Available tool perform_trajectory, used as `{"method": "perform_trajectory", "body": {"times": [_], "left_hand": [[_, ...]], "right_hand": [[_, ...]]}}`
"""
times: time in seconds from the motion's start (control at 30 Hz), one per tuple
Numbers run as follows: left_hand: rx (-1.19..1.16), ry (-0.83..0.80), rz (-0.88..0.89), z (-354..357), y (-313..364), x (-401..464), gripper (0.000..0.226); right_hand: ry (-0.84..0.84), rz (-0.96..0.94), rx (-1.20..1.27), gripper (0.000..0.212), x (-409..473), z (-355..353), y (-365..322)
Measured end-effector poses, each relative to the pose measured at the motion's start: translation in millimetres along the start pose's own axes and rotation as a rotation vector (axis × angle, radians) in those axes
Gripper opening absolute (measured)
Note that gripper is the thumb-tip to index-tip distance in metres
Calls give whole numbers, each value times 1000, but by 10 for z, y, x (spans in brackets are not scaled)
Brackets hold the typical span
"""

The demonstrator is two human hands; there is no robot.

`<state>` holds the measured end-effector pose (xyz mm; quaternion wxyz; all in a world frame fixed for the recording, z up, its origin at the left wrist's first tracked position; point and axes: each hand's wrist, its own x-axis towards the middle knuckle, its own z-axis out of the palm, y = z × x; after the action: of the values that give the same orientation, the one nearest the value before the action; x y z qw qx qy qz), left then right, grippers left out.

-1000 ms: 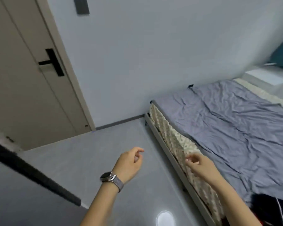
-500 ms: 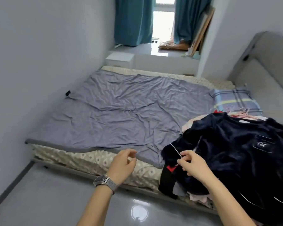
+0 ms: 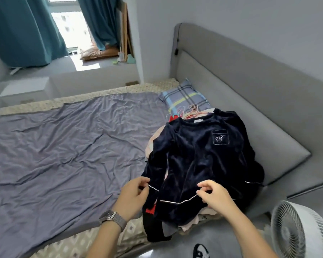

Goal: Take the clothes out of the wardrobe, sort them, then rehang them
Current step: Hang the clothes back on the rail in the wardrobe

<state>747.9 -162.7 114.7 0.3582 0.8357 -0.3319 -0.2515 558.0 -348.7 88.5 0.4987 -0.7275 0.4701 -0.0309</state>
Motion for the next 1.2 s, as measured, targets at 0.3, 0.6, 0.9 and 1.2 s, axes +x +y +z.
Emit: {"method": "perform_trajectory", "body": {"times": [0.3,0.6,0.9,1.2], "left_hand": [[-74,39,-111,868,482,1149,21],[-303,167,-200,1097,909,1737,12],[-330,156,-236,1108,894,2079,15],[-265,247,-272,1417,1317,2667,18]], "right_hand": [[-38,33,-23,25,1185,-938,229],[31,79,24,27,1747,-1432,307],[15,94,175,26,2173,-1498,208],[-157,6,39,24,2989,-1854,136]]}}
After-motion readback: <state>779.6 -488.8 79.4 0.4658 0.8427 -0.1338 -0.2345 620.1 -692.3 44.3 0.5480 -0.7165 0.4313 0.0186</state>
